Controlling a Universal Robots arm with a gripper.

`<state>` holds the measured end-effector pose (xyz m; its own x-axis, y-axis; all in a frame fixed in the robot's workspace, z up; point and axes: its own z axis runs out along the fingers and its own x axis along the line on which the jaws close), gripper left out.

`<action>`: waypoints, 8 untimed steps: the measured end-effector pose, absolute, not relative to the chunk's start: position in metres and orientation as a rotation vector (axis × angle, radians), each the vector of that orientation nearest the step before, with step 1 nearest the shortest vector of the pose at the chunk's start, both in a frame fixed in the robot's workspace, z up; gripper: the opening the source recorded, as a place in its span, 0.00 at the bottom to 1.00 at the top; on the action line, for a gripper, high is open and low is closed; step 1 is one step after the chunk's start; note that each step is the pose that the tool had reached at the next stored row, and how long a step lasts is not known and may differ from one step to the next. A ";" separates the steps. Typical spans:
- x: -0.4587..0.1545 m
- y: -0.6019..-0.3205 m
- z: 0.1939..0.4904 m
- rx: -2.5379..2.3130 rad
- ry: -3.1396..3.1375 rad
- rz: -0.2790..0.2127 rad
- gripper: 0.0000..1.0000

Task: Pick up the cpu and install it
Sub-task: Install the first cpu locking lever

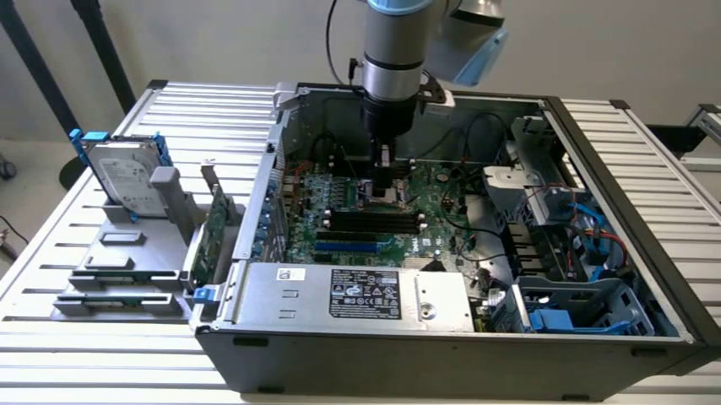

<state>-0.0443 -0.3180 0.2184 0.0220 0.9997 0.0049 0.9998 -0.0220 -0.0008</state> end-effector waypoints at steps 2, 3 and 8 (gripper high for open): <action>-0.049 -0.318 0.220 -2.241 -2.192 -0.007 0.48; -0.051 -0.318 0.221 -2.240 -2.191 -0.008 0.48; -0.068 -0.319 0.223 -2.237 -2.189 -0.010 0.24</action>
<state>-0.0678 -0.3195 0.2226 0.0221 0.9997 0.0127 0.9997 -0.0220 -0.0039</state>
